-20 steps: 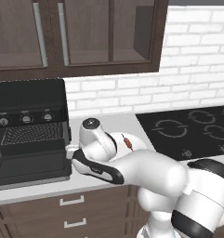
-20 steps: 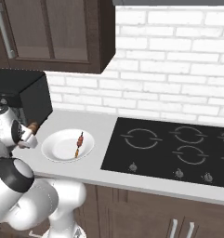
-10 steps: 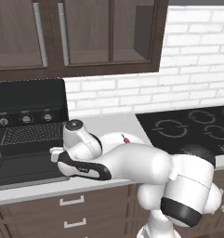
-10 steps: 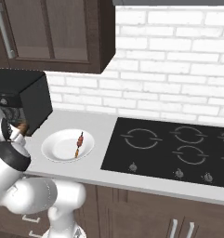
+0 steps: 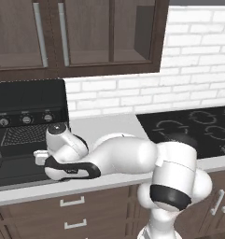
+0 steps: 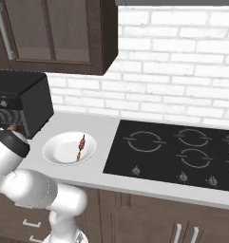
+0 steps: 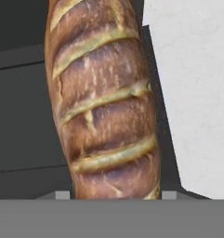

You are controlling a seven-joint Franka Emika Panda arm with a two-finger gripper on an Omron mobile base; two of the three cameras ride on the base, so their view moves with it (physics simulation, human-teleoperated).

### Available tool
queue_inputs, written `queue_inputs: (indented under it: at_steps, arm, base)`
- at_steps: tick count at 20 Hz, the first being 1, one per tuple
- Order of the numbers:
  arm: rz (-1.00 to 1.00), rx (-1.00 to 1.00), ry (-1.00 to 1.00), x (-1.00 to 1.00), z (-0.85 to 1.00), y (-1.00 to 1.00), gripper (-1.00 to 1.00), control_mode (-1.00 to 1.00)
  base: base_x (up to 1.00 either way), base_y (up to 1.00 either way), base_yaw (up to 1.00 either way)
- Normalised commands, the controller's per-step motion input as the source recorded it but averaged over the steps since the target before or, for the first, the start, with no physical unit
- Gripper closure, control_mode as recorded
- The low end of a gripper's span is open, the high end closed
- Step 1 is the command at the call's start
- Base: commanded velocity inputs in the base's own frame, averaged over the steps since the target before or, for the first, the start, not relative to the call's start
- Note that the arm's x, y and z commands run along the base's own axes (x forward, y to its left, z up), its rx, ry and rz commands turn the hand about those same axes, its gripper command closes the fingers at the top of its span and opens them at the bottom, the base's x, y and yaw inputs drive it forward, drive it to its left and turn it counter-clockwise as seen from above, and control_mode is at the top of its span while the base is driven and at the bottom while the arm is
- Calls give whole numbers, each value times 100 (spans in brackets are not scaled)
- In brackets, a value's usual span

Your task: Pick up the kebab skewer and baguette bread, and place them inside the toaster oven. Close the toaster oven door and start by setting the timer.

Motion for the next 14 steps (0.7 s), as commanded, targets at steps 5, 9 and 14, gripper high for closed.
queue_inputs:
  at_steps: [5, 9, 14]
  arm:
    - [-7, 0, 0, 43, 0, 43, 100, -100]
    - [-11, 0, 0, 44, 7, 24, 100, -100]
    - [-7, 0, 0, 16, 6, 33, 100, -100]
  base:
    - [0, 0, 0]
    - [0, 0, 0]
    - [0, 0, 0]
